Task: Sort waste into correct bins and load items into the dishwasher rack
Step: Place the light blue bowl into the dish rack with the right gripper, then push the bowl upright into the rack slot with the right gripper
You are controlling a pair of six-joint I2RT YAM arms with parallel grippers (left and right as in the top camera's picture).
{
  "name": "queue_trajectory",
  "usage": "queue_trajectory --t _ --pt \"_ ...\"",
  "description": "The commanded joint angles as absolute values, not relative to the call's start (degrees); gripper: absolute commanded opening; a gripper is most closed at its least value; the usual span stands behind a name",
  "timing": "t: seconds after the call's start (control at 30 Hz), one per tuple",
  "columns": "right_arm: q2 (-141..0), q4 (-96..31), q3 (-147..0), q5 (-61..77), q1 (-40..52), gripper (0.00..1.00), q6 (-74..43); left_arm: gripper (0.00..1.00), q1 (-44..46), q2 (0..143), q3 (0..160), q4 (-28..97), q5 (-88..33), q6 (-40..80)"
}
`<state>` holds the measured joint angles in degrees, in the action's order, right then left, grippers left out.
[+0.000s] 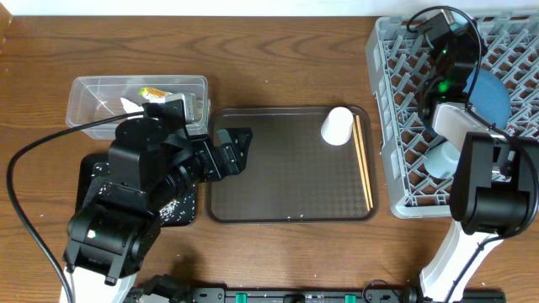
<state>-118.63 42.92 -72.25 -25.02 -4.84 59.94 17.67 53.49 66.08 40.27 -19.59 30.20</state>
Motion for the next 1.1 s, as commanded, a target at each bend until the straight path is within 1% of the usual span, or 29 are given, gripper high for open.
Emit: queue_trajectory --t 0.0,0.2,0.33,0.53,0.6,0.63,0.73,0.8,0.83,0.9,0.93,1.07 --pt "-120.88 44.62 -72.73 -19.62 -5.10 0.01 61.49 0.98 17.43 53.49 66.98 40.23 -20.32 30.06" --pt "-128.51 55.05 -75.13 -19.55 -5.17 0.01 72.95 0.98 17.43 53.49 66.98 40.23 -20.32 30.06" --pt "-131.57 60.45 -76.88 -23.00 -4.38 0.01 73.19 0.98 17.43 53.49 66.98 40.23 -20.34 30.06" --pt "-131.63 60.23 -77.03 -23.77 -3.57 0.01 70.72 0.98 17.43 53.49 66.98 40.23 -20.32 30.06" --pt "-131.63 58.37 -77.03 -23.83 -3.18 0.01 70.72 0.98 17.43 53.49 66.98 40.23 -20.32 30.06" --pt "-131.63 57.23 -77.03 -24.12 -2.90 0.04 70.74 0.98 17.43 53.49 66.98 40.23 -20.32 30.06" --pt "-131.63 54.54 -77.03 -26.44 -1.78 0.38 70.72 0.98 17.43 53.49 66.98 40.23 -20.32 30.06" --pt "-131.63 54.17 -77.03 -28.10 -0.97 0.55 70.24 0.98 17.43 53.49 66.98 40.23 -20.32 30.06" --pt "-131.63 54.11 -77.03 -28.73 -0.56 0.60 70.08 0.98 17.43 53.49 66.98 40.23 -20.34 30.06" --pt "-131.63 53.91 -77.03 -30.24 0.47 0.66 70.13 0.98 17.43 53.49 66.98 40.23 -20.34 30.06" --pt "-131.59 53.91 -77.03 -30.79 0.93 0.68 70.15 0.98 17.43 53.49 66.98 40.23 -20.32 30.06" --pt "-131.52 53.87 -77.03 -34.11 2.79 0.70 70.19 0.98 17.43 53.49 66.98 40.23 -20.34 30.06"
